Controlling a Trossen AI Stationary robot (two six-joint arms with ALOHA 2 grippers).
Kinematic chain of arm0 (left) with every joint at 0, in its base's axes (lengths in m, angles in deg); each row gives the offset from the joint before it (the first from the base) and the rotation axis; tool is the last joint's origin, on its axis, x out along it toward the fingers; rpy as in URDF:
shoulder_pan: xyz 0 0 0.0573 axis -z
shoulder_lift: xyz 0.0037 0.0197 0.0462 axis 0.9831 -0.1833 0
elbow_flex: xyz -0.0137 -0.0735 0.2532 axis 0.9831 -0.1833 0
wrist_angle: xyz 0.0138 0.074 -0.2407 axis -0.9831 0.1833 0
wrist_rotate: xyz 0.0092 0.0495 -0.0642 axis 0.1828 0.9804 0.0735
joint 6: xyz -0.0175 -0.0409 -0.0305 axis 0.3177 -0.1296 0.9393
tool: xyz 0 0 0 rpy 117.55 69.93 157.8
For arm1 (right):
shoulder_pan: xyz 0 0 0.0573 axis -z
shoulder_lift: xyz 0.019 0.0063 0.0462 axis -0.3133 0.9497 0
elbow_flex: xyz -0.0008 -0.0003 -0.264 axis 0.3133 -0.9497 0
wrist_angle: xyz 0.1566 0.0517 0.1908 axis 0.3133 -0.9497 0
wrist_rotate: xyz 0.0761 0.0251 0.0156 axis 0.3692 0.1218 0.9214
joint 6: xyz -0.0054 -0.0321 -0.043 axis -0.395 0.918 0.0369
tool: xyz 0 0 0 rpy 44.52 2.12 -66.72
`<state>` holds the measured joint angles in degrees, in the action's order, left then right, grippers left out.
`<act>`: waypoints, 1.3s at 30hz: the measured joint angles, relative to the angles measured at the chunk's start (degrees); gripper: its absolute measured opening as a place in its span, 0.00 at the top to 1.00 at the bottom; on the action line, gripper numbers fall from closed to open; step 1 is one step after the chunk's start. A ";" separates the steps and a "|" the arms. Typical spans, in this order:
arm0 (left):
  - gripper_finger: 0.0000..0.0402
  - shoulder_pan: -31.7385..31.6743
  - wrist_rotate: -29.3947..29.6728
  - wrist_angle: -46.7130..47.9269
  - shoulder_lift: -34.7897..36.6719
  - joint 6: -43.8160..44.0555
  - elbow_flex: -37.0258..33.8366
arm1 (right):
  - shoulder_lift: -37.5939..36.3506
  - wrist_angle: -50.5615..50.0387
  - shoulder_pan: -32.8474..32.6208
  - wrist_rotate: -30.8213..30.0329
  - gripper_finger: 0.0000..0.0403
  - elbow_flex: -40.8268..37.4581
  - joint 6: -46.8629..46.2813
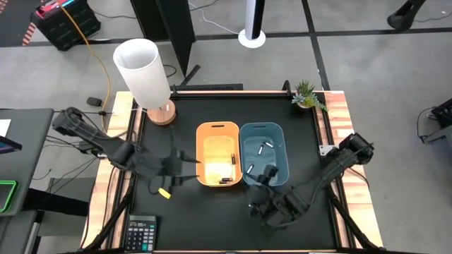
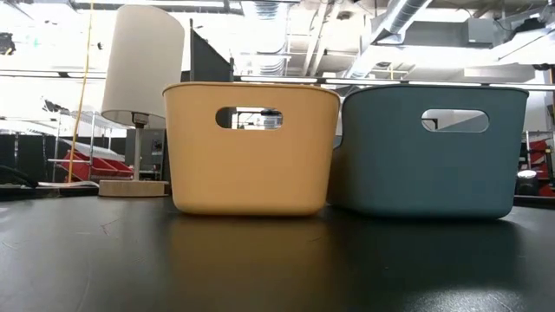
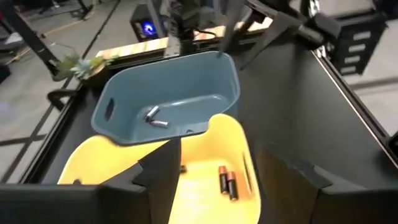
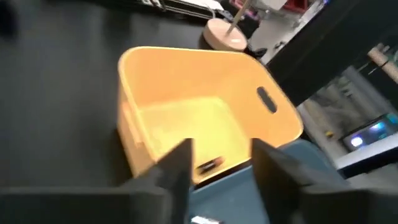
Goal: Sort batteries
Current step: Return to Home Position
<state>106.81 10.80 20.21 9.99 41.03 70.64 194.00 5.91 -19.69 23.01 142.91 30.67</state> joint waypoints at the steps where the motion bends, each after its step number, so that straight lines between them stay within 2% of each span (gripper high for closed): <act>1: 0.51 -0.02 0.11 -0.57 2.04 0.71 -1.74 | -0.18 1.01 0.60 0.01 0.66 -0.49 2.37; 4: 0.60 -0.02 0.40 -3.26 8.59 1.92 -8.01 | -1.47 4.08 1.67 0.28 0.90 -2.19 8.56; 5: 0.63 -0.02 0.43 -4.62 10.92 1.98 -10.23 | -2.32 4.88 1.96 0.48 0.95 -2.89 10.14; 9: 0.79 -0.02 0.74 -9.93 19.90 2.03 -18.65 | -8.98 14.01 3.52 4.69 0.97 -9.03 17.53; 14: 0.98 -0.02 2.16 -12.80 28.93 -0.09 -25.64 | -24.23 42.56 5.76 16.11 0.99 -27.14 33.48; 18: 1.00 -0.02 3.90 -12.89 33.85 -0.89 -29.10 | -37.46 60.72 8.18 22.77 0.99 -43.86 39.93; 23: 1.00 -0.02 4.24 -13.80 37.47 -1.96 -32.95 | -51.75 71.46 8.93 24.36 1.00 -59.92 43.17; 32: 1.00 -0.34 3.96 -27.54 38.88 -7.73 -43.30 | -73.81 75.72 8.85 24.61 1.00 -78.29 44.35; 39: 1.00 -4.17 -1.07 -34.05 39.01 -7.20 -49.09 | -88.70 74.94 8.70 24.67 1.00 -87.06 45.61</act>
<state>102.64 9.73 -13.84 49.00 33.83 21.55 105.30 80.85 -11.00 47.68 55.86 76.28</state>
